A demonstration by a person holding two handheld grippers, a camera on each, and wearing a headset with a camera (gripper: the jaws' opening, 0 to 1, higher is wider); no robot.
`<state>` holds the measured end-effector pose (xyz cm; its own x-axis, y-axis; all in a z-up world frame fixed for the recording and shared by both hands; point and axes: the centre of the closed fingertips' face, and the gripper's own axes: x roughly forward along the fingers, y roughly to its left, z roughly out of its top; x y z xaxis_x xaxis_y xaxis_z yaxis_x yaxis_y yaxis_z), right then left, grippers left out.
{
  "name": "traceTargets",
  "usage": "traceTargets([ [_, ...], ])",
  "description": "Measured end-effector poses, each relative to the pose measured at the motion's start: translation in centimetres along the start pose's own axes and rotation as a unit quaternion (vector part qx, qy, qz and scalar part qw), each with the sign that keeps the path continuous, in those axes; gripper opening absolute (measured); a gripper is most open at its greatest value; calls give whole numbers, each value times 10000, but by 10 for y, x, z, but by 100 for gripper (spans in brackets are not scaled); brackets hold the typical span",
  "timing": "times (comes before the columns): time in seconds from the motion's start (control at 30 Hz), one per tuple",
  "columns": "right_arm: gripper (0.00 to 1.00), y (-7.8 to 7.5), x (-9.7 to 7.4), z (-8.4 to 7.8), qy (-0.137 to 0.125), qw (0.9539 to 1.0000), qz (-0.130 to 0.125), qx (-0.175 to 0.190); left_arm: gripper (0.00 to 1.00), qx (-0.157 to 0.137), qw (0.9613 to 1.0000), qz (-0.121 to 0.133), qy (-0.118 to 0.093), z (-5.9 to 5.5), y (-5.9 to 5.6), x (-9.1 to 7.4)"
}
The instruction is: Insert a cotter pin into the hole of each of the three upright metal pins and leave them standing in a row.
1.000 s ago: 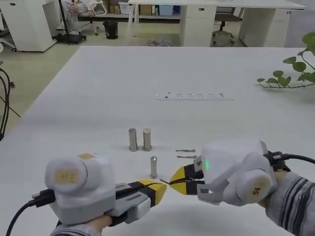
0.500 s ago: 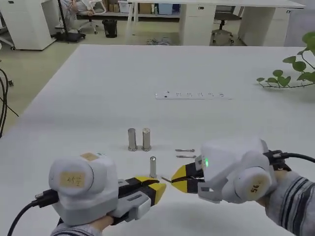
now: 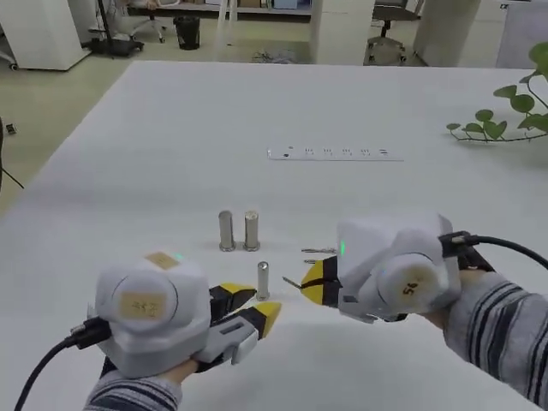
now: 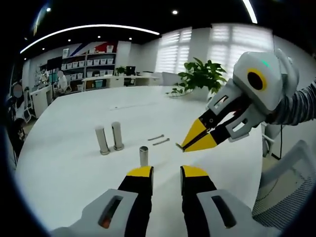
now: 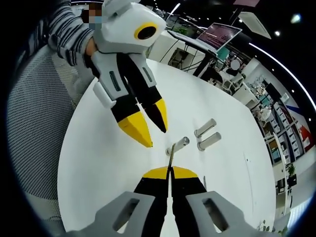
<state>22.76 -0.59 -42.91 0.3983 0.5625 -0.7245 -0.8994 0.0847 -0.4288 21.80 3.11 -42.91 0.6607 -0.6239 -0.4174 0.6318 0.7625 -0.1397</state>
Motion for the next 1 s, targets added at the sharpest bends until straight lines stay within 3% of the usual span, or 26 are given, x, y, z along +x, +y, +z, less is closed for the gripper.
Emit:
traceTargets([
  [0.17,0,-5,6,-5,162,9998,25,139,20,-37,9999,103,-13,1,7,6],
  [0.2,0,-5,8,-9,292,9995,45,117,21,-35,9999,141,-26,2,9,8],
  [0.33,0,-8,14,-11,337,9990,74,279,22,-33,9996,274,9,0,17,13],
  [0.43,0,-10,20,-15,499,9985,29,205,25,80,9991,425,39,-1,24,18],
  [1.0,0,-13,41,-15,477,9974,209,500,18,11,9980,585,243,-12,39,46],
])
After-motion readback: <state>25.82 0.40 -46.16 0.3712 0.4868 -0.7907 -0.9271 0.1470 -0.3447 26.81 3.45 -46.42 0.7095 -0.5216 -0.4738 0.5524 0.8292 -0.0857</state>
